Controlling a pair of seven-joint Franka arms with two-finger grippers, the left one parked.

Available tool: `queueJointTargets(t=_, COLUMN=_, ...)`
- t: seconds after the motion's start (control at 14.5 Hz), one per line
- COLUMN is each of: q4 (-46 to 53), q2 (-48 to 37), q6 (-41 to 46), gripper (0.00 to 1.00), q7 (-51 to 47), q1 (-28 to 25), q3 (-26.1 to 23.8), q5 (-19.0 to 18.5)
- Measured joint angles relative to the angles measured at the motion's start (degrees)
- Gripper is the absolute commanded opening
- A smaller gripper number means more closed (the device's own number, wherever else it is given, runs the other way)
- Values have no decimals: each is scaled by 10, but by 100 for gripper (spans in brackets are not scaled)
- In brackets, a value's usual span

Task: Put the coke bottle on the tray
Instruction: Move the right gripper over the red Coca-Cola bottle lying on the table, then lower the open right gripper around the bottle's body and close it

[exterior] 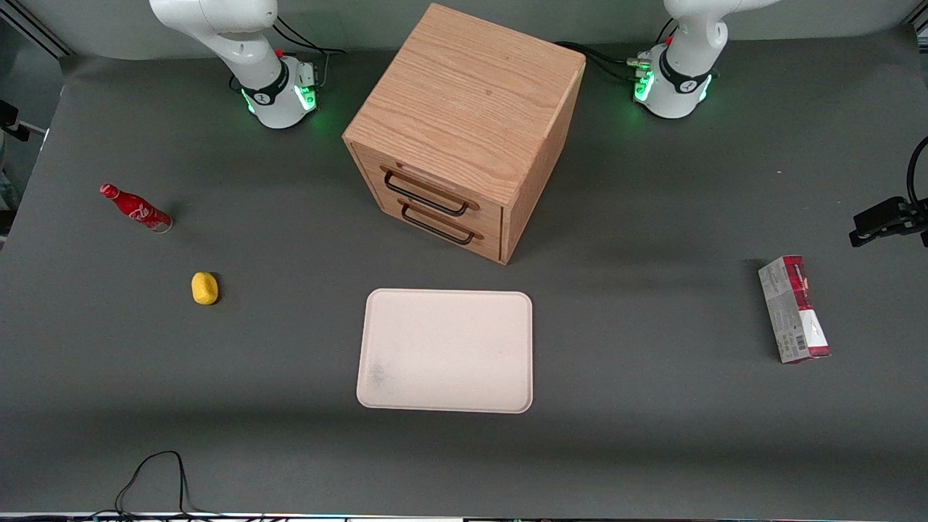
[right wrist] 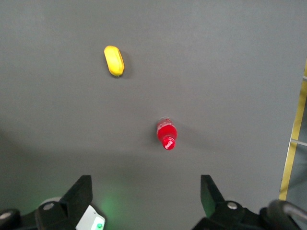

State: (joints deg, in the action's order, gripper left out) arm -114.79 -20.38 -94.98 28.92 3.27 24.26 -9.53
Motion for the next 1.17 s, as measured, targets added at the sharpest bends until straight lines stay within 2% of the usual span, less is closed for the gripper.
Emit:
queueJointTargets(t=0.21, q4=-11, q2=-4, q6=-4, gripper=100, q7=14, q1=0, q3=20, q5=0)
queueJointTargets(t=0.48, q4=-40, q2=-10, q6=-23, gripper=100, q7=14, q1=0, q3=22, q5=-2)
queueJointTargets(t=0.76, q4=-116, q2=-9, q6=-106, gripper=100, q7=14, q1=0, q3=28, q5=-9)
queueJointTargets(t=1.17, q4=-209, q2=23, q6=-247, gripper=100, q7=14, q1=-1, q3=71, q5=-11)
